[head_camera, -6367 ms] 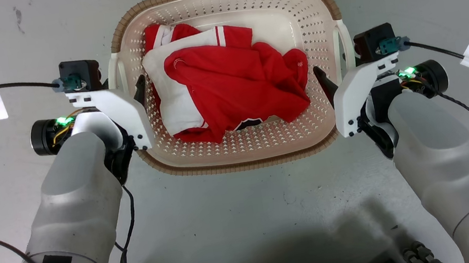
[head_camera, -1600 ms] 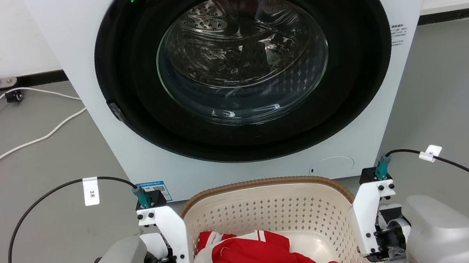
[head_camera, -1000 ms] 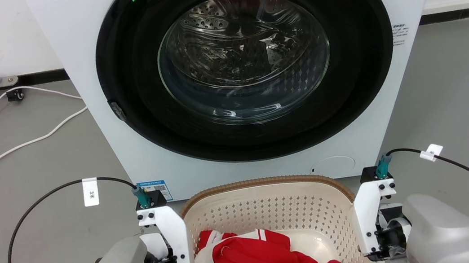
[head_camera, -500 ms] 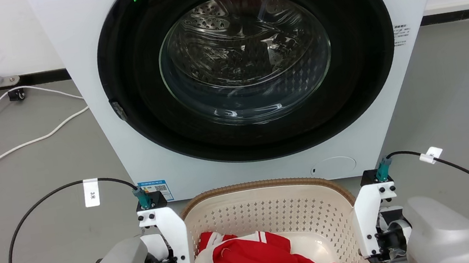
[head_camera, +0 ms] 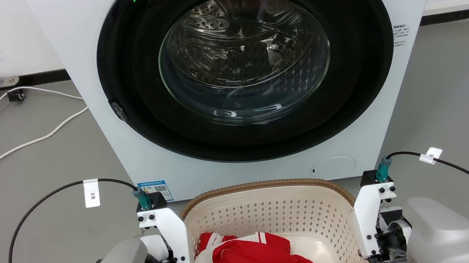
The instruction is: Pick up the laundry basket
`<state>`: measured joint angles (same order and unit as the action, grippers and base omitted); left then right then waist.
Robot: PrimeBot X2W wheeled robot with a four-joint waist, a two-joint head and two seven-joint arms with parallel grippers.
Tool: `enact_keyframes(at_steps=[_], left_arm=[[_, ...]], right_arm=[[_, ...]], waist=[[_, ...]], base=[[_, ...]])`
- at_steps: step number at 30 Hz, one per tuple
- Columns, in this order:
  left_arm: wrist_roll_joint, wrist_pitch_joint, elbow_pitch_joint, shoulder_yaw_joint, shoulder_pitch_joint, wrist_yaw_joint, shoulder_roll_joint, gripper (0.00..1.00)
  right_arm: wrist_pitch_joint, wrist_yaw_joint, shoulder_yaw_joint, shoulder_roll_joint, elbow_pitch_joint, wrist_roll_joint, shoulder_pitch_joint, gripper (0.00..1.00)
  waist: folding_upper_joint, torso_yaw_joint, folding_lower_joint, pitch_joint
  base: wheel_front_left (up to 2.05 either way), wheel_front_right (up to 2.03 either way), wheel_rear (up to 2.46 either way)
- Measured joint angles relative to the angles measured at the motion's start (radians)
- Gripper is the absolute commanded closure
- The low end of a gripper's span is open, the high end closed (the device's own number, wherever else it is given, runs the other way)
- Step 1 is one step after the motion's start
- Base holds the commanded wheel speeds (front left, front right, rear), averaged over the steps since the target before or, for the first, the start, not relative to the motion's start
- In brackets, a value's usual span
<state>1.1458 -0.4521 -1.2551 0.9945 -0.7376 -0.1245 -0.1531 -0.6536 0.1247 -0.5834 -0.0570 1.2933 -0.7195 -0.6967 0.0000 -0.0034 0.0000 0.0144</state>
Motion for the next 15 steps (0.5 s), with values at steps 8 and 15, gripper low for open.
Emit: enact_keyframes(at_steps=[8,15], left_arm=[[0.003,0.005,0.000,0.008,0.000,0.000,-0.001,1.00],[0.011,0.007,-0.001,0.013,0.000,0.000,-0.001,1.00]], right_arm=[[0.000,0.000,-0.004,0.000,0.000,-0.003,0.000,1.00],[0.000,0.000,-0.008,0.000,0.000,-0.010,0.001,1.00]], waist=[[0.0000,0.000,0.0000,0.000],[0.0000,0.001,0.0000,-0.002]], base=[[0.00,0.00,0.00],[0.00,0.00,0.00]])
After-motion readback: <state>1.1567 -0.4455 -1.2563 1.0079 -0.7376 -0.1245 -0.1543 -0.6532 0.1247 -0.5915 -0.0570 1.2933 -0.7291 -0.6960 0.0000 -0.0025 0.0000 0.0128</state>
